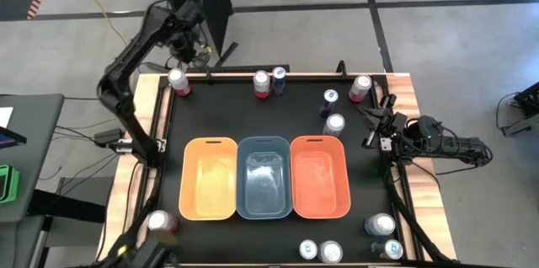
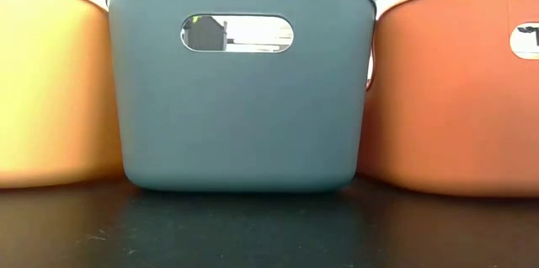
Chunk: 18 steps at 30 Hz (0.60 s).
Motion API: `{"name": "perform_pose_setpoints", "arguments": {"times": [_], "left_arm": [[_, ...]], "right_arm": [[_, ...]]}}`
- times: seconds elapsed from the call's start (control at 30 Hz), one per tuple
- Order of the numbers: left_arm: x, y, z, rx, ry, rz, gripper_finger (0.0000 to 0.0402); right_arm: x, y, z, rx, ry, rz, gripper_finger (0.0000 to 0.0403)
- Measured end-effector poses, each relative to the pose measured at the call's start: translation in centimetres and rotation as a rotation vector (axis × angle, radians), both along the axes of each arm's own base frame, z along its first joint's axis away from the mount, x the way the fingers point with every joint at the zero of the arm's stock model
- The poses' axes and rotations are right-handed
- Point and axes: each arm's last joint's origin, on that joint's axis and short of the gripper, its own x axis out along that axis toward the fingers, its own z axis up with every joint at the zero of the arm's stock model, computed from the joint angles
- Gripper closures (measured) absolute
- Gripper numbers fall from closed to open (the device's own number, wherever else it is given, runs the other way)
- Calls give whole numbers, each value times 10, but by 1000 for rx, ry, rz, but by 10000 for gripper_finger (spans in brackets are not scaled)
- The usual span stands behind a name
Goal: Sort soda cans
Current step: Put the top left pink-white soda can into the yellow bin
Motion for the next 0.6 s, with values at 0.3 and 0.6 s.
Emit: {"name": "perform_pose_setpoints", "arguments": {"times": [0.3, 0.6], "left_arm": [[-26, -31, -6, 19, 30, 131, 401], [-19, -9, -32, 4, 135, 245, 361]], "right_arm": [[-2, 0, 4, -24, -35, -11, 381], [-2, 0, 5, -19, -51, -8, 381]]}}
